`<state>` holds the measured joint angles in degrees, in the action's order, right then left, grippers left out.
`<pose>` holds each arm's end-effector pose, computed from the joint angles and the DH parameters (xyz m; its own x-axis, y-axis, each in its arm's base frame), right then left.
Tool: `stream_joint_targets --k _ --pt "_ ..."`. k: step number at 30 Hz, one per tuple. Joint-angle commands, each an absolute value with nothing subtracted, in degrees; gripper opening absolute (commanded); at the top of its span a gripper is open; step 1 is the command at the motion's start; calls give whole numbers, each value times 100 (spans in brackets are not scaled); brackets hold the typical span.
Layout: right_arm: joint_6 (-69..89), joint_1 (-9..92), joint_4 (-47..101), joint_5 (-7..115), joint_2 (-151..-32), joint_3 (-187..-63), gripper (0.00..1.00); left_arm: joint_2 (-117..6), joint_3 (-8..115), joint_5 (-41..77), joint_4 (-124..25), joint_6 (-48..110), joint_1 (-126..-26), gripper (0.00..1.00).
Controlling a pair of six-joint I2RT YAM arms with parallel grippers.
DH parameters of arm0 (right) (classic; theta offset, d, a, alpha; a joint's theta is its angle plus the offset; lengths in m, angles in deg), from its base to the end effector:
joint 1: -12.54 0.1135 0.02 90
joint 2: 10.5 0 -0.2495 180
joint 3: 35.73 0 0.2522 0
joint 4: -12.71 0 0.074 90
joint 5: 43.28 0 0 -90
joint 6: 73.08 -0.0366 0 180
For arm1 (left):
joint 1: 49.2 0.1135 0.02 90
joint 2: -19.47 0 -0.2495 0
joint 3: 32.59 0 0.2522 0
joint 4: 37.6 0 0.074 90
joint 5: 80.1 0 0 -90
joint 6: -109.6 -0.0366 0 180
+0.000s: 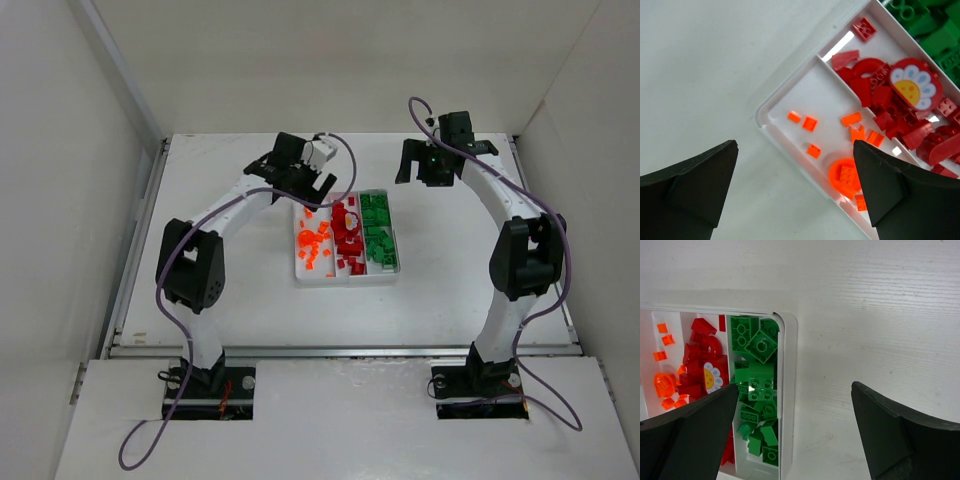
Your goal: Sort the legos into containers by color
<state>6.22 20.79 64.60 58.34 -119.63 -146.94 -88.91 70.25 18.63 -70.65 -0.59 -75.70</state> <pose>0.4192 0.0682 0.2745 -0.7928 0.0688 -0.6055 -0.1241 0.9545 0.2710 0.3875 -0.1994 0.2572 -0.3351 0.5482 -0.7663 0.7062 0.6845 0.1809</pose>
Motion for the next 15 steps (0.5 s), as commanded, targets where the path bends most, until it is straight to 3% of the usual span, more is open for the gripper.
stream_joint_targets --k 1,9,15 --pt "655 2106 6198 5903 -11641 -14801 100 -8407 7275 1720 -6789 533 -7207 100" --pt "410 1281 6146 6149 -11641 -14854 100 -8336 7223 -238 -6585 1932 -5388 100" --pt "198 622 6145 5131 -11334 -14731 100 -8196 6986 -829 -6569 2162 -4228 100"
